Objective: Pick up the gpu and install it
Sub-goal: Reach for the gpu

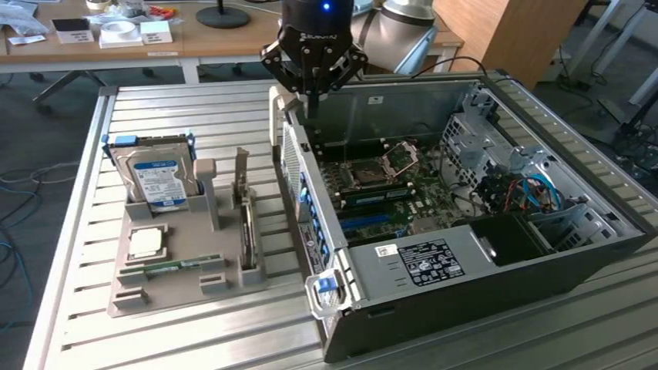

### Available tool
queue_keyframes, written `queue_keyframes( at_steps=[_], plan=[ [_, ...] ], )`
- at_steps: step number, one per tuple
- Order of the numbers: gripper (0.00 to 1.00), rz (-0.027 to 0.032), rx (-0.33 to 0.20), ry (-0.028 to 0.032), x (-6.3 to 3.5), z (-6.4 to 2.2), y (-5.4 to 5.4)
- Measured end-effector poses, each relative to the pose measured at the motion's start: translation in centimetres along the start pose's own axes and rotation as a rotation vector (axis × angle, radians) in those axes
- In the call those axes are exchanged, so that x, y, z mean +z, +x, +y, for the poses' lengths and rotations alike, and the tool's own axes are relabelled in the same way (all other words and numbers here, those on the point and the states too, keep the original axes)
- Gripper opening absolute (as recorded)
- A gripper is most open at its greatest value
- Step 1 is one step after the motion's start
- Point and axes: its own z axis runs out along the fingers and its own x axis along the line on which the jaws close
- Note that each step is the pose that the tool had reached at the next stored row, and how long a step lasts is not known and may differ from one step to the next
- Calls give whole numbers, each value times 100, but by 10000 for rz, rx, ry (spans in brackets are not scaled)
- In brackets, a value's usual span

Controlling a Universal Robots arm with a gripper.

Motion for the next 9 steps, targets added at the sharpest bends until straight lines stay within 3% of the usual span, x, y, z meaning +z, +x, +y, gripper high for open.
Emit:
queue_keyframes(
  at_steps=[9],
  plan=[
    [11, 1, 0, 0, 2, -8, 104]
  ],
)
